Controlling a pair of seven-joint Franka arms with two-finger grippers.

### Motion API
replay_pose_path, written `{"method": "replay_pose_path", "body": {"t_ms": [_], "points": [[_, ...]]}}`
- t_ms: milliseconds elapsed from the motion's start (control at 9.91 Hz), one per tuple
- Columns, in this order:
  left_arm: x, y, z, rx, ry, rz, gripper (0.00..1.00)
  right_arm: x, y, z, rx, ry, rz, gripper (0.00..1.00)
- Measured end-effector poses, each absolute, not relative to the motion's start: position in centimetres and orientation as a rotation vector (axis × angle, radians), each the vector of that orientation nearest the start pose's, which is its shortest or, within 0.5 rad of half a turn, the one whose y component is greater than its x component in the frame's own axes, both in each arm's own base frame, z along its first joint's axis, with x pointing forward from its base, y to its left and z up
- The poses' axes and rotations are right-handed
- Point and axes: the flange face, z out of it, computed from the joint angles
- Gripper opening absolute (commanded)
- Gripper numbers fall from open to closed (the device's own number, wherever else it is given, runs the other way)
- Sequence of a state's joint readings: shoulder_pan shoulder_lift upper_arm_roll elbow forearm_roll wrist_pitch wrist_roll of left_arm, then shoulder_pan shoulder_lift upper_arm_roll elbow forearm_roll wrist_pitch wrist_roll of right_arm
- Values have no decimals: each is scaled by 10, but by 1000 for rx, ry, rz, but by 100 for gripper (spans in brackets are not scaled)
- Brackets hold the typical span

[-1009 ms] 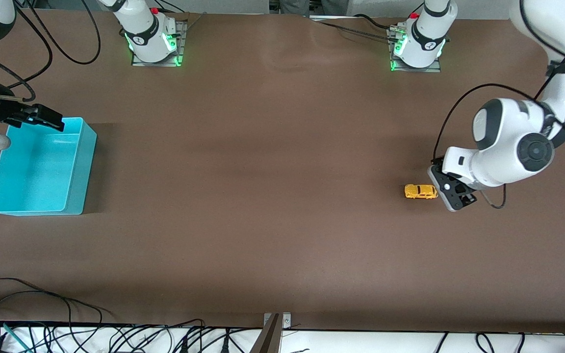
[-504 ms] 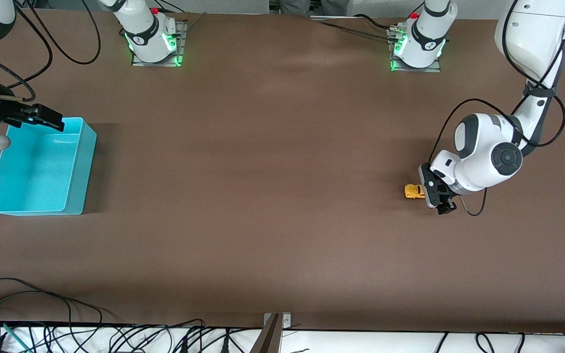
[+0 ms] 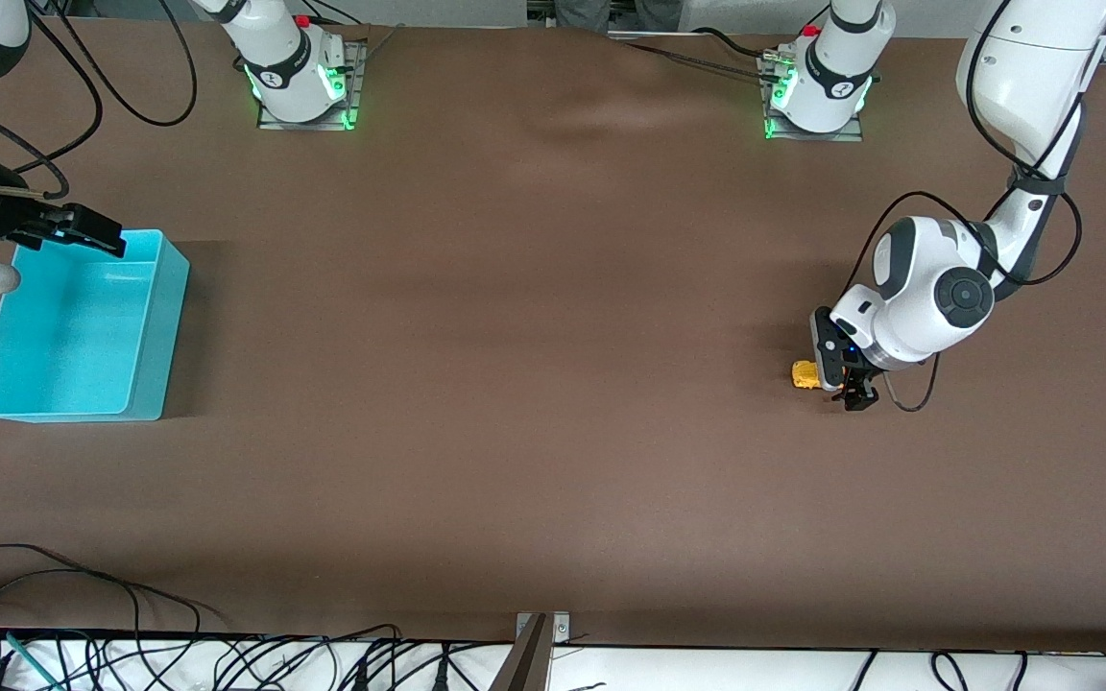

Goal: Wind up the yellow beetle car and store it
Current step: 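Move the left gripper down over the yellow beetle car, then close the left gripper on the yellow car's body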

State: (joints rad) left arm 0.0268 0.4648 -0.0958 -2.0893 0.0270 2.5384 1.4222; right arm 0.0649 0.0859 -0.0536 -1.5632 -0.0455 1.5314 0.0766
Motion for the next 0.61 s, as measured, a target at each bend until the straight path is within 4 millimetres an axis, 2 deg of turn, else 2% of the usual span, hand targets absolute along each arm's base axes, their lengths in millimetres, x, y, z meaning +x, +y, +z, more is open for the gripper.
{"method": "replay_pose_path", "body": {"t_ms": [202,404,605], "points": [[582,-41,197,-2312,2170,-12,61,573,3,577,-3190,103,184,100],[580,-44,195,-2307,2181,-7,44,573,3,577,-3190,102,184,100],[579,-45,195,-2305,2182,-9,37,573,3,577,-3190,102,183,100]]}}
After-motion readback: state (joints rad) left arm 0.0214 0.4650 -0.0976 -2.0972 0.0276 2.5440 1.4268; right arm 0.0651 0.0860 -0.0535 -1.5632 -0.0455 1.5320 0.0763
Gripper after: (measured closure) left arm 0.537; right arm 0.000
